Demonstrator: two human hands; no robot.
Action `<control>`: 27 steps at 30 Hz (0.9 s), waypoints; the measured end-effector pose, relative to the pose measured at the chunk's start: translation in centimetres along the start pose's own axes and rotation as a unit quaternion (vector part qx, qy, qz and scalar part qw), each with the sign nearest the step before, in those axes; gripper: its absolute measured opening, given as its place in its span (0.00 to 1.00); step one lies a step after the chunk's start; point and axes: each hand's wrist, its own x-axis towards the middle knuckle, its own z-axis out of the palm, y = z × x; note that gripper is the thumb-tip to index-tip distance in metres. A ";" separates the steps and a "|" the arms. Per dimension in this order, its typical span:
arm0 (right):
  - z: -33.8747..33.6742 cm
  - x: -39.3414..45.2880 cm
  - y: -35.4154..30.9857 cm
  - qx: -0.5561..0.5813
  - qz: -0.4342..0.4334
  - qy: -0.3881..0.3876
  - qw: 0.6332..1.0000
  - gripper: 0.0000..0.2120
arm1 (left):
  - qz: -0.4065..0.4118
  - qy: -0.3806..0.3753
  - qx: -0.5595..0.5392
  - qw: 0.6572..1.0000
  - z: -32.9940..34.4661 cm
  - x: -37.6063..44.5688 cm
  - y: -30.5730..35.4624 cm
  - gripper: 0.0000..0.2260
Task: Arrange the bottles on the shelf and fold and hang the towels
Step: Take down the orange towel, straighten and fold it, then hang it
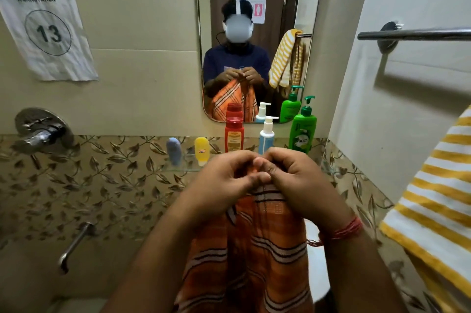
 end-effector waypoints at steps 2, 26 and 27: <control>-0.5 -0.5 0.5 0.040 0.019 0.011 0.999 0.17 | -0.001 0.072 -0.010 0.997 -0.5 -0.1 -0.6 0.04; -3.0 -2.6 2.4 0.121 0.109 0.041 0.986 0.19 | -0.091 0.197 -0.015 0.976 -3.7 0.0 -2.8 0.03; -2.9 -2.5 2.3 0.123 0.109 0.040 0.986 0.18 | -0.095 0.146 -0.013 0.985 -3.6 0.2 -2.5 0.02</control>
